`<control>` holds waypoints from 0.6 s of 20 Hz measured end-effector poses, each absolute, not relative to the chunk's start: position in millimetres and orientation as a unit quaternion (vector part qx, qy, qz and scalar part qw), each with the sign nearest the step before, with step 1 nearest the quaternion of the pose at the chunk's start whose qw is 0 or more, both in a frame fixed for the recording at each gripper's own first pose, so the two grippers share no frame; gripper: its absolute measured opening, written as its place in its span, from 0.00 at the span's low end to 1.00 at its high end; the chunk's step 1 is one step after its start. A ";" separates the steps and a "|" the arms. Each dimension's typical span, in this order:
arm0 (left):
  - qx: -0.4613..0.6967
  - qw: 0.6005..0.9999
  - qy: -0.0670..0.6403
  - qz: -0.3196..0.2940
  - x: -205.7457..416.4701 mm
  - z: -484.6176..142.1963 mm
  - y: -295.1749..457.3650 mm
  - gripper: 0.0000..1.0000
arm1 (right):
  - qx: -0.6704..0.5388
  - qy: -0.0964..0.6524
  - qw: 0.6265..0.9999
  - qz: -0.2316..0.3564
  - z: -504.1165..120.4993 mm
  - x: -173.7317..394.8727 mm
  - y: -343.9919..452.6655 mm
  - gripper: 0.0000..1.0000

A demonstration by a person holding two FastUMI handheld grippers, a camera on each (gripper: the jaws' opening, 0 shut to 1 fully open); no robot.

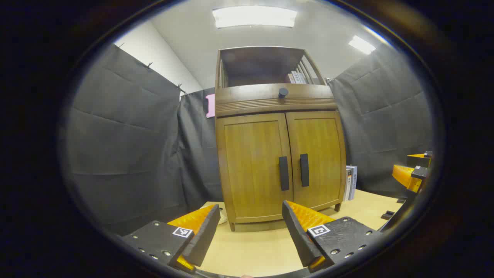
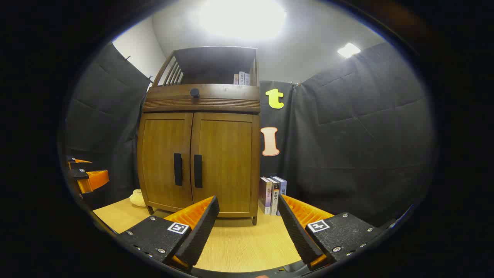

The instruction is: Open the right door of the double-door shoe cabinet with the right hand, and open the left door with the left hand.

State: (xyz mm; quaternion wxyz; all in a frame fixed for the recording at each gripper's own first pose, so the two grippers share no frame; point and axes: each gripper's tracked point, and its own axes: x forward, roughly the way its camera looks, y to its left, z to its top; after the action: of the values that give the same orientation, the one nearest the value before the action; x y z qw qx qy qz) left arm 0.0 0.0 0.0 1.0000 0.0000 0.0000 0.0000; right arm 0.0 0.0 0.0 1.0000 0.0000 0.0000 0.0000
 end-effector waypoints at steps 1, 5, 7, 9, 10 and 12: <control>0.000 1.000 0.000 0.001 0.1 0.0 1.5 0.99 | 0.002 0.000 1.000 0.000 0.4 -1.4 0.3 0.95; -0.007 1.000 0.000 -0.003 -2.1 1.7 -1.3 0.99 | 0.005 -0.002 1.000 0.000 2.0 -4.8 -0.1 0.95; -0.005 1.000 -0.002 -0.002 -1.3 2.6 -0.4 0.99 | 0.007 -0.001 1.000 -0.001 2.5 -5.4 -1.3 0.95; -0.004 1.000 -0.005 -0.004 -1.0 4.2 -0.7 0.99 | 0.010 0.000 1.000 -0.004 2.7 -5.5 -2.3 0.95; -0.005 1.000 -0.005 -0.005 -1.3 4.8 -0.9 0.99 | 0.011 0.002 1.000 -0.005 1.8 -5.8 -2.7 0.93; -0.006 1.000 -0.006 -0.009 -0.8 5.7 -2.1 0.99 | 0.012 0.001 1.000 -0.005 2.6 -5.7 -2.5 0.95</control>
State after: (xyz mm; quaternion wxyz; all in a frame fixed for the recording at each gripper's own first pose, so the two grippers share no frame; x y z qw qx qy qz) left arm -0.8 -2.1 5.7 0.9999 -0.0059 -0.0060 -0.0087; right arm -5.7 -2.5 2.6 0.9999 0.0123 0.0009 -0.0053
